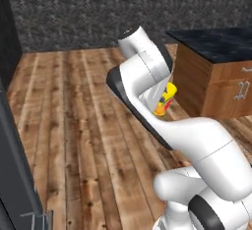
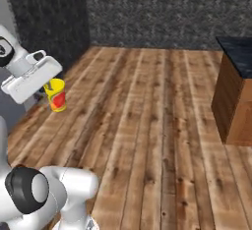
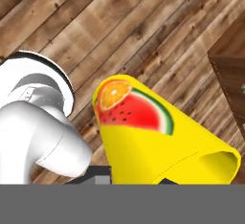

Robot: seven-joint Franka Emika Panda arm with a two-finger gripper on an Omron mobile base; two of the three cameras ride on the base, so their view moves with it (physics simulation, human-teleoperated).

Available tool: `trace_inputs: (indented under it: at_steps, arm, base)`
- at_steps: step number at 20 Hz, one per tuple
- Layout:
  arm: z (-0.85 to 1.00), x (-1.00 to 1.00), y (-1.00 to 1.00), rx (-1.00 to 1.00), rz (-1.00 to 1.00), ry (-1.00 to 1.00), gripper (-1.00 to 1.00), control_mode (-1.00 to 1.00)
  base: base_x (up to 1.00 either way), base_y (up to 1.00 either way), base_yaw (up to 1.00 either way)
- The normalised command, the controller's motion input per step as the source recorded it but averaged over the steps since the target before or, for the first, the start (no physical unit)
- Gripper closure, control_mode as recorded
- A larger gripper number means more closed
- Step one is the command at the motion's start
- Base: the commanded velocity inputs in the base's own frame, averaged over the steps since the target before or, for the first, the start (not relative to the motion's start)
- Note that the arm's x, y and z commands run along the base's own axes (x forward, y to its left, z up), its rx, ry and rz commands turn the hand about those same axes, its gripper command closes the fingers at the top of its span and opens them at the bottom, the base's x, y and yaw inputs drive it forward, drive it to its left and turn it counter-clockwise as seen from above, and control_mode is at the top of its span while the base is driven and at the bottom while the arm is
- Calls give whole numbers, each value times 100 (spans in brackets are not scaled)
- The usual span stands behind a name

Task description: There is a tray on the dining counter. Grab the cup, mug, and pitcher and place them on the tray. The pitcher may be placed next to the tray if it cannot fit the tray.

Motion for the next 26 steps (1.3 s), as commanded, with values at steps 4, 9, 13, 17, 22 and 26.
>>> trace_inputs:
  at_steps: [4,9,13,17,22,26]
  arm:
    - [0,0,0,0,0,0,100,100]
    - [0,0,0,0,0,0,100,100]
    - [0,0,0,0,0,0,100,100]
    - [0,0,0,0,0,0,100,100]
    - [0,0,0,0,0,0,100,100]
    - [0,0,0,0,0,0,100,100]
  base:
    - [20,-4,-47]
    - [74,17,-27]
    - [100,40,-19]
    - [100,49,-16]
    - [100,50,-15]
    - [100,48,-15]
